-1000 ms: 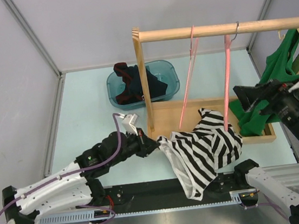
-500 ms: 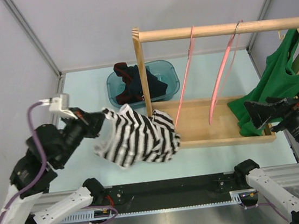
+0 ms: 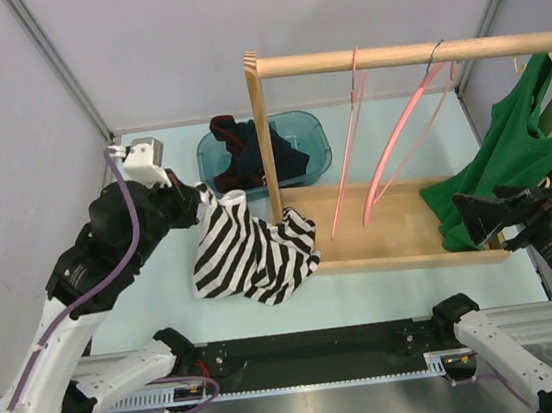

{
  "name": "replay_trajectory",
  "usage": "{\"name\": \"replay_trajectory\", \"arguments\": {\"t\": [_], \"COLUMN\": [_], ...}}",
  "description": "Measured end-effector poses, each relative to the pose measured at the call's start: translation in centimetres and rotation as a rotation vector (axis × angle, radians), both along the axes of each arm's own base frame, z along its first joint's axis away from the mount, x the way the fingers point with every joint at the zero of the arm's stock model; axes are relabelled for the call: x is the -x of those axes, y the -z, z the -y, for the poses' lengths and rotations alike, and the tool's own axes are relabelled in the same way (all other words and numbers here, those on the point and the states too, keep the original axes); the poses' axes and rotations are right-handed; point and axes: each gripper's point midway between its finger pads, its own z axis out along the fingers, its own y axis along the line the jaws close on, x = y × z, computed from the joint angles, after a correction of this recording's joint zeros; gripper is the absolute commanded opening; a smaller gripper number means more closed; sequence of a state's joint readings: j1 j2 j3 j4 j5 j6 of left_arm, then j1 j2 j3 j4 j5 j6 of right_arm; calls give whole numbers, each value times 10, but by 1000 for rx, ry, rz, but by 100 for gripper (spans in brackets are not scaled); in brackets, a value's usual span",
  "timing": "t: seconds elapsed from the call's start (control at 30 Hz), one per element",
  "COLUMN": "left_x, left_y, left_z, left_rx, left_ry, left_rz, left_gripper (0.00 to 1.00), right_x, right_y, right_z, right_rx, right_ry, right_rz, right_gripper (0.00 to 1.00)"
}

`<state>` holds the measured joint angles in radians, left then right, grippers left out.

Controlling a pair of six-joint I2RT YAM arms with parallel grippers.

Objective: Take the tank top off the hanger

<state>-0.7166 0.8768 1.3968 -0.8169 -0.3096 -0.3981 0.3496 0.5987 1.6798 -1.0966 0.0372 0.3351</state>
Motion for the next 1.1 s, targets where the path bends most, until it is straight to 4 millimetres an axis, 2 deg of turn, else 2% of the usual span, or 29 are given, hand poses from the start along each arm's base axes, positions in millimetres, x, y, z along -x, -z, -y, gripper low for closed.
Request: {"name": "replay_trajectory", "arguments": {"t": [0.07, 0.17, 0.27, 0.43, 0.5, 0.57, 0.77, 0.83, 0.93, 1.1], "left_x": [-5, 2, 17, 41, 43, 39, 17, 12, 11, 25], "left_y": [9, -5, -46, -83, -85, -79, -35, -30, -37, -76], "left_z": [-14, -42, -63, -92, -96, -93, -76, -77, -86, -109], "left_rx": [-37, -55, -28, 12, 15, 6, -93, -130, -171, -152], "left_ry": [-49, -115, -148, -202, -214, -212, -193, -201, -233, -295], "left_rz": [-24, 1, 106, 223, 234, 224, 107, 89, 95, 187], "left_gripper": [2, 0, 0, 0, 0, 0, 0, 0, 1, 1], "right_x": [2, 4, 5, 6, 5, 5, 7, 7, 7, 7], "right_y": [0, 0, 0, 3, 5, 6, 6, 6, 8, 9], "right_z": [1, 3, 3, 1, 1, 1, 1, 2, 2, 2], "right_rx": [2, 7, 11, 14, 15, 16, 16, 17, 21, 23], "right_ry": [1, 4, 3, -7, -10, -10, -9, -9, -9, -10], "right_rz": [0, 6, 11, 5, 0, -2, 1, 0, -6, -10], "right_gripper": [98, 98, 98, 98, 98, 98, 99, 99, 99, 99]}}
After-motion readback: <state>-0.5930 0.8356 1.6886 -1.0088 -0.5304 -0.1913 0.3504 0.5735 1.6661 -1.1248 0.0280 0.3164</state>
